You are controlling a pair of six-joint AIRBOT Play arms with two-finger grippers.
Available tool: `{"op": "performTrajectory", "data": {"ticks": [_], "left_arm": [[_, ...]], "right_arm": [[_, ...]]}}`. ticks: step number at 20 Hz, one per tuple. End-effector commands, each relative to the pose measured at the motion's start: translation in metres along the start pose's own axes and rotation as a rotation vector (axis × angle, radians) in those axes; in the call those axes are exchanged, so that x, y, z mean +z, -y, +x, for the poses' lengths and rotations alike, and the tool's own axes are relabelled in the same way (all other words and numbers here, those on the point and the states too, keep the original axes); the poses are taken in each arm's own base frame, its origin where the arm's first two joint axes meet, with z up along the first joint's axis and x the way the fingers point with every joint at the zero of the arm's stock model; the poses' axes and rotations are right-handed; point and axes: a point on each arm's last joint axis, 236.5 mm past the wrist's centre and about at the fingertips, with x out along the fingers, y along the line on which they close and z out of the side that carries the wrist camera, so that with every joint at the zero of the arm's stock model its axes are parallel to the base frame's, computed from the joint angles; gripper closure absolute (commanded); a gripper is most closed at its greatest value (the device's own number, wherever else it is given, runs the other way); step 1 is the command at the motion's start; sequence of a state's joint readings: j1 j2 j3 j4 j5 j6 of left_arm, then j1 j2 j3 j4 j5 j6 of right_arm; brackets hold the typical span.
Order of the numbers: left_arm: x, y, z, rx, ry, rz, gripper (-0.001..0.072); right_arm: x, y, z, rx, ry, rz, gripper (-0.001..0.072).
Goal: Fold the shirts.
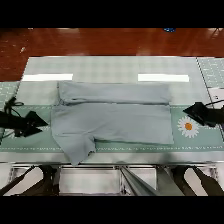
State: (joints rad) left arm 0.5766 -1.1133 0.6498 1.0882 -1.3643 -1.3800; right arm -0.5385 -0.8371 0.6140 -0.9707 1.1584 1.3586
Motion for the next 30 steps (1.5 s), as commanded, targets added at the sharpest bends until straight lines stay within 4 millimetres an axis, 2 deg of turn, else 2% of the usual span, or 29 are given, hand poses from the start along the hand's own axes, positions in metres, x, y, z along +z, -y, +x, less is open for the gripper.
{"op": "performTrajectory", "data": {"ticks": [1, 4, 7, 8, 9, 10, 12, 14, 15, 17, 20, 24, 28, 30], "left_arm": [[-0.056, -0.012, 0.044, -0.029, -0.107, -0.075, 0.0197], [-0.067, -0.003, 0.066, -0.049, -0.119, -0.076, 0.0198], [-0.065, 0.011, 0.084, -0.069, -0.081, -0.063, 0.0199], [-0.064, 0.012, 0.088, -0.056, -0.080, -0.048, 0.0234], [-0.065, 0.013, 0.090, -0.049, -0.086, -0.036, 0.0443], [-0.065, 0.014, 0.091, -0.048, -0.089, -0.028, 0.0678], [-0.065, 0.014, 0.090, -0.051, -0.090, 0.007, 0.0690], [-0.066, 0.015, 0.089, -0.053, -0.094, 0.015, 0.0690], [-0.067, 0.015, 0.089, -0.053, -0.095, 0.017, 0.0689], [-0.068, 0.015, 0.089, -0.055, -0.100, 0.024, 0.0690], [-0.068, 0.015, 0.089, -0.055, -0.102, 0.027, 0.0690], [-0.068, 0.015, 0.089, -0.055, -0.103, 0.027, 0.0689], [-0.068, 0.015, 0.089, -0.055, -0.102, 0.026, 0.0689], [-0.068, 0.016, 0.089, -0.059, -0.102, 0.025, 0.0690]], "right_arm": [[-0.039, -0.014, 0.009, 0.099, 0.004, 0.024, 0.0305], [-0.039, -0.014, 0.009, 0.101, 0.010, 0.022, 0.0305], [-0.037, -0.015, 0.008, 0.105, 0.019, 0.027, 0.0305], [-0.036, -0.012, 0.009, 0.092, 0.024, 0.022, 0.0305], [-0.036, 0.001, 0.009, 0.035, 0.022, 0.017, 0.0305], [-0.039, 0.024, 0.009, -0.059, 0.010, 0.033, 0.0305], [-0.067, 0.073, 0.000, -0.274, -0.094, 0.084, 0.0305], [-0.103, 0.083, 0.001, -0.306, -0.227, 0.109, 0.0305], [-0.111, 0.078, 0.002, -0.289, -0.259, 0.134, 0.0305], [-0.112, 0.071, 0.005, -0.252, -0.264, 0.138, 0.0305], [-0.122, 0.072, 0.012, -0.241, -0.340, 0.164, 0.0305], [-0.130, 0.054, 0.035, -0.110, -0.444, 0.196, 0.0305], [-0.124, 0.051, 0.060, -0.055, -0.459, 0.235, 0.0305], [-0.118, 0.037, 0.079, 0.000, -0.443, 0.227, 0.0308]]}}
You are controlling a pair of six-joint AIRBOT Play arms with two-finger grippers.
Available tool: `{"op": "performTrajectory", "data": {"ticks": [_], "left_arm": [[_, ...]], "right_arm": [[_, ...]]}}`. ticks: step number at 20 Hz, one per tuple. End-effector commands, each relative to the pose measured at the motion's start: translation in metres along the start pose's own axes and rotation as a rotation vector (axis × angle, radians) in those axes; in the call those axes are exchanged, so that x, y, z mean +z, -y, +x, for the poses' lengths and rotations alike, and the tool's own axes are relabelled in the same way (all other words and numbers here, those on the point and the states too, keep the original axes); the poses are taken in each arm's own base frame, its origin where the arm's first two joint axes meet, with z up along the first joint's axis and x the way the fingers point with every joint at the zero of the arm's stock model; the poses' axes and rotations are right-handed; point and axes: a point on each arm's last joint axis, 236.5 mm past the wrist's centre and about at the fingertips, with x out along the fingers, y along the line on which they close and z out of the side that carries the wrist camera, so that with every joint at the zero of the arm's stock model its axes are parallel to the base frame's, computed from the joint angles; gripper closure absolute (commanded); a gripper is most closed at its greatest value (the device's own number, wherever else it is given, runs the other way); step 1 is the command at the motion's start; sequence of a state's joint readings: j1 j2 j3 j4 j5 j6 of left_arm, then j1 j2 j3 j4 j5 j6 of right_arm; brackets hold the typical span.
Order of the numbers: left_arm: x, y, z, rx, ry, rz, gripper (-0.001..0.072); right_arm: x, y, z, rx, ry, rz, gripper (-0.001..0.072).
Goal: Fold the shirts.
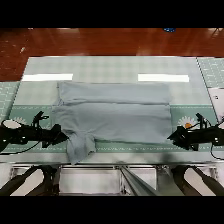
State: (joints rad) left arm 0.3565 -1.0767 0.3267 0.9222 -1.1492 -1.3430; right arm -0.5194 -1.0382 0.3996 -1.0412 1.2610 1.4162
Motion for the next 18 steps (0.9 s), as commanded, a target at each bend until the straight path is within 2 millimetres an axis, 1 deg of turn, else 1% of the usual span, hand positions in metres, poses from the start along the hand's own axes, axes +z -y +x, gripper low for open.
{"op": "performTrajectory", "data": {"ticks": [1, 2, 3, 5, 7, 9, 11, 12, 14, 16, 18], "left_arm": [[0.003, 0.001, 0.000, -0.004, 0.012, -0.003, 0.0689], [0.003, 0.002, -0.001, -0.008, 0.010, -0.001, 0.0689], [0.004, 0.005, -0.003, -0.012, 0.009, 0.015, 0.0690], [0.012, 0.017, -0.016, -0.025, 0.014, 0.065, 0.0689], [0.033, 0.038, -0.036, -0.051, 0.065, 0.108, 0.0689], [0.062, 0.064, -0.061, -0.091, 0.161, 0.149, 0.0690], [0.093, 0.088, -0.085, -0.127, 0.244, 0.175, 0.0690], [0.107, 0.101, -0.093, -0.146, 0.263, 0.188, 0.0690], [0.129, 0.123, -0.098, -0.163, 0.262, 0.226, 0.0690], [0.152, 0.146, -0.093, -0.161, 0.252, 0.275, 0.0690], [0.183, 0.165, -0.086, -0.162, 0.260, 0.272, 0.0690]], "right_arm": [[0.025, -0.027, 0.022, 0.091, 0.045, -0.038, 0.0380], [0.030, -0.040, 0.023, 0.120, 0.056, -0.069, 0.0566], [0.034, -0.055, 0.020, 0.151, 0.071, -0.122, 0.0690], [0.037, -0.071, 0.006, 0.173, 0.064, -0.190, 0.0691], [0.044, -0.078, -0.010, 0.154, 0.064, -0.249, 0.0691], [0.058, -0.089, -0.025, 0.152, 0.107, -0.271, 0.0691], [0.078, -0.106, -0.043, 0.174, 0.173, -0.288, 0.0691], [0.087, -0.115, -0.050, 0.182, 0.190, -0.303, 0.0691], [0.105, -0.129, -0.056, 0.181, 0.206, -0.329, 0.0691], [0.127, -0.143, -0.057, 0.176, 0.237, -0.340, 0.0691], [0.155, -0.155, -0.055, 0.174, 0.282, -0.327, 0.0691]]}}
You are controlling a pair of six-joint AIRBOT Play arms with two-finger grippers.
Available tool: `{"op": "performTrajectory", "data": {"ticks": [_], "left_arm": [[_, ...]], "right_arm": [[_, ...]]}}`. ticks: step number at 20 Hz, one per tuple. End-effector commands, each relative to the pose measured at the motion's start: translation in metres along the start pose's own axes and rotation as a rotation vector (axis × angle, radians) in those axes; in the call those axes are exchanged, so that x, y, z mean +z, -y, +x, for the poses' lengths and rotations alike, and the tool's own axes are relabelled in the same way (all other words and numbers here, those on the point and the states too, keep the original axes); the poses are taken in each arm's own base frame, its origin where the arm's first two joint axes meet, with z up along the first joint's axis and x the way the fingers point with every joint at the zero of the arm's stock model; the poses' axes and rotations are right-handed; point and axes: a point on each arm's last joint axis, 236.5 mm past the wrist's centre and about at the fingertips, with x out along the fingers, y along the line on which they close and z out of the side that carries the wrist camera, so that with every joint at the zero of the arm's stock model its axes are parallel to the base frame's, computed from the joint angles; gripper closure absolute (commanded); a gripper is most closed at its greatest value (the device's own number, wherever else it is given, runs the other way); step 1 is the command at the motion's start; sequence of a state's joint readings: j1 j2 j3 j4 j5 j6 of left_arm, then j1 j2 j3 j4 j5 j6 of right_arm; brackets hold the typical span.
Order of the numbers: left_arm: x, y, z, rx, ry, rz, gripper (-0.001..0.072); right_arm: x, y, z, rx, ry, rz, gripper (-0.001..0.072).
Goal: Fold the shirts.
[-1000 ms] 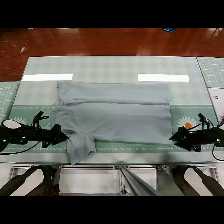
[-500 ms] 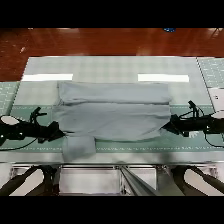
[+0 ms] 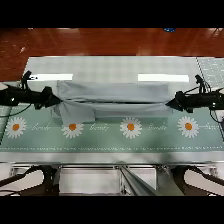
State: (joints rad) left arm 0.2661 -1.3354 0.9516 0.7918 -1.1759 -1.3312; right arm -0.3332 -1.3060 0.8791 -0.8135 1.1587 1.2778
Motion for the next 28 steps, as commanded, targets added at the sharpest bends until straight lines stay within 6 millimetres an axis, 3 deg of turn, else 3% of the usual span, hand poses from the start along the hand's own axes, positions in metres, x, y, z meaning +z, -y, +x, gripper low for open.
{"op": "performTrajectory", "data": {"ticks": [1, 7, 13, 14, 15, 16, 18, 20, 23, 25, 28], "left_arm": [[0.056, 0.024, 0.024, -0.023, 0.019, 0.009, 0.0690], [0.118, 0.036, 0.056, -0.042, 0.014, -0.028, 0.0690], [0.123, 0.013, 0.081, -0.031, -0.025, -0.046, 0.0683], [0.128, 0.012, 0.079, -0.030, -0.010, -0.047, 0.0574], [0.131, 0.013, 0.075, -0.034, -0.006, -0.044, 0.0302], [0.131, 0.017, 0.067, -0.041, -0.017, -0.034, 0.0196], [0.137, 0.023, 0.035, -0.057, -0.035, -0.001, 0.0197], [0.141, 0.009, -0.013, 0.018, -0.034, 0.022, 0.0197], [0.147, -0.022, -0.084, 0.210, 0.099, 0.017, 0.0197], [0.139, -0.023, -0.111, 0.269, 0.204, 0.034, 0.0197], [0.111, -0.007, -0.117, 0.269, 0.422, 0.071, 0.0198]], "right_arm": [[0.050, -0.009, 0.010, -0.002, 0.076, -0.003, 0.0691], [0.103, -0.010, 0.025, 0.029, 0.105, 0.025, 0.0691], [0.129, 0.011, 0.048, 0.018, 0.153, 0.078, 0.0689], [0.136, 0.014, 0.048, 0.011, 0.180, 0.082, 0.0584], [0.140, 0.014, 0.047, 0.010, 0.197, 0.084, 0.0368], [0.143, 0.013, 0.043, 0.017, 0.203, 0.083, 0.0303], [0.143, 0.009, 0.019, 0.044, 0.169, 0.069, 0.0304], [0.141, 0.014, -0.021, 0.061, 0.150, 0.064, 0.0303], [0.137, 0.057, -0.077, -0.085, 0.242, 0.079, 0.0304], [0.126, 0.080, -0.080, -0.154, 0.308, 0.134, 0.0304], [0.102, 0.088, -0.037, -0.097, 0.299, 0.227, 0.0303]]}}
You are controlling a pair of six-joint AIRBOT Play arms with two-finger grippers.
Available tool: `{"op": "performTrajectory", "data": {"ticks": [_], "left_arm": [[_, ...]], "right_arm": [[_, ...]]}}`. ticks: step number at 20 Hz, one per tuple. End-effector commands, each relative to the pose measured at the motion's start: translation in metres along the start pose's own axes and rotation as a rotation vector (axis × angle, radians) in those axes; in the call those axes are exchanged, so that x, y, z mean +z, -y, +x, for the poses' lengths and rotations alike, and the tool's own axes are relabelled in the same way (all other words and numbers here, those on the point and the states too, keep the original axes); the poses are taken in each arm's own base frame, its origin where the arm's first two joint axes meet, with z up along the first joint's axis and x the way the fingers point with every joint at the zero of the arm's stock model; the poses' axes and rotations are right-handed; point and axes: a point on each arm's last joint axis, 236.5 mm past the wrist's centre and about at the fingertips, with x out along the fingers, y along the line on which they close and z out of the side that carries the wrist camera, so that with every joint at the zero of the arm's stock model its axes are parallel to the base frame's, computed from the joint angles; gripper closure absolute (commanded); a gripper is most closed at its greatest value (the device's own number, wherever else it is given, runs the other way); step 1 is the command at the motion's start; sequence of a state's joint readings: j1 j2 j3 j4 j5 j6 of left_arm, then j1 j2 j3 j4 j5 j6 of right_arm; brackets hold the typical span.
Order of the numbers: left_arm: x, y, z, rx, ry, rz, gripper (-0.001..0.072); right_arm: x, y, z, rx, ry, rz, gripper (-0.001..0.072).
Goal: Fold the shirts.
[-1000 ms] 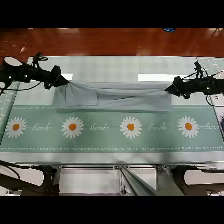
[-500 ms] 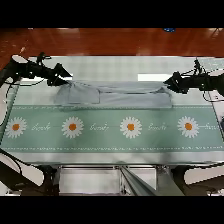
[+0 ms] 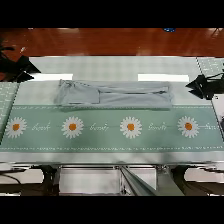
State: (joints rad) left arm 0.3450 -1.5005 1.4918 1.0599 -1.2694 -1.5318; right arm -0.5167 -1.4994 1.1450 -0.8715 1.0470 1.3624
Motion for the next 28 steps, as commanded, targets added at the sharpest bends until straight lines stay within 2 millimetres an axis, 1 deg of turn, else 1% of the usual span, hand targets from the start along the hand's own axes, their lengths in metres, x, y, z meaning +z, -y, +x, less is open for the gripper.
{"op": "performTrajectory", "data": {"ticks": [1, 2, 4, 5, 6, 7, 8, 10, 12, 13, 14, 15, 16, 17, 18, 19, 20, 22, 23, 24, 26, 27, 28], "left_arm": [[-0.027, 0.003, -0.022, 0.052, 0.244, 0.034, 0.0198], [-0.048, 0.011, -0.018, 0.042, 0.272, 0.058, 0.0198], [-0.092, 0.023, -0.005, 0.022, 0.251, 0.105, 0.0197], [-0.109, 0.029, 0.001, 0.013, 0.223, 0.125, 0.0198], [-0.121, 0.034, 0.006, 0.005, 0.193, 0.141, 0.0197], [-0.129, 0.040, 0.010, -0.004, 0.168, 0.163, 0.0198], [-0.133, 0.047, 0.013, -0.013, 0.162, 0.180, 0.0198], [-0.135, 0.055, 0.017, -0.024, 0.161, 0.201, 0.0198], [-0.139, 0.059, 0.022, -0.037, 0.143, 0.194, 0.0198], [-0.139, 0.059, 0.024, -0.040, 0.136, 0.188, 0.0198], [-0.140, 0.059, 0.027, -0.044, 0.127, 0.178, 0.0199], [-0.141, 0.059, 0.030, -0.045, 0.119, 0.172, 0.0200], [-0.142, 0.057, 0.032, -0.043, 0.113, 0.169, 0.0223], [-0.142, 0.057, 0.033, -0.042, 0.110, 0.168, 0.0391], [-0.142, 0.057, 0.033, -0.043, 0.108, 0.167, 0.0635], [-0.143, 0.060, 0.034, -0.055, 0.106, 0.171, 0.0689], [-0.145, 0.066, 0.035, -0.076, 0.101, 0.185, 0.0689], [-0.156, 0.089, 0.039, -0.143, 0.077, 0.229, 0.0690], [-0.164, 0.102, 0.044, -0.169, 0.056, 0.256, 0.0690], [-0.169, 0.113, 0.050, -0.182, 0.048, 0.282, 0.0690], [-0.176, 0.143, 0.067, -0.211, 0.039, 0.345, 0.0690], [-0.184, 0.162, 0.077, -0.228, 0.008, 0.381, 0.0690], [-0.196, 0.185, 0.089, -0.249, -0.039, 0.431, 0.0690]], "right_arm": [[-0.023, 0.015, 0.025, 0.003, 0.011, 0.081, 0.0303], [-0.028, 0.013, 0.036, 0.014, -0.016, 0.090, 0.0300], [-0.033, 0.003, 0.056, 0.055, -0.059, 0.103, 0.0295], [-0.034, -0.002, 0.064, 0.076, -0.078, 0.112, 0.0295], [-0.036, -0.007, 0.071, 0.089, -0.101, 0.110, 0.0295], [-0.039, -0.012, 0.080, 0.098, -0.124, 0.105, 0.0295], [-0.042, -0.018, 0.088, 0.109, -0.147, 0.101, 0.0294], [-0.051, -0.037, 0.107, 0.146, -0.190, 0.092, 0.0295], [-0.060, -0.058, 0.123, 0.167, -0.224, 0.062, 0.0297], [-0.064, -0.068, 0.128, 0.170, -0.236, 0.032, 0.0361], [-0.065, -0.077, 0.129, 0.176, -0.237, 0.007, 0.0537], [-0.064, -0.086, 0.125, 0.189, -0.235, -0.025, 0.0688], [-0.063, -0.094, 0.118, 0.201, -0.232, -0.053, 0.0691], [-0.060, -0.098, 0.106, 0.202, -0.222, -0.077, 0.0691], [-0.059, -0.097, 0.092, 0.182, -0.218, -0.117, 0.0691], [-0.061, -0.096, 0.077, 0.152, -0.220, -0.157, 0.0691], [-0.063, -0.092, 0.058, 0.107, -0.217, -0.201, 0.0692], [-0.068, -0.087, 0.018, 0.026, -0.184, -0.286, 0.0691], [-0.075, -0.087, -0.001, 0.004, -0.167, -0.319, 0.0691], [-0.086, -0.089, -0.021, -0.003, -0.149, -0.344, 0.0691], [-0.116, -0.097, -0.056, 0.010, -0.119, -0.388, 0.0692], [-0.128, -0.101, -0.072, 0.017, -0.091, -0.404, 0.0692], [-0.140, -0.105, -0.089, 0.025, -0.053, -0.419, 0.0692]]}}
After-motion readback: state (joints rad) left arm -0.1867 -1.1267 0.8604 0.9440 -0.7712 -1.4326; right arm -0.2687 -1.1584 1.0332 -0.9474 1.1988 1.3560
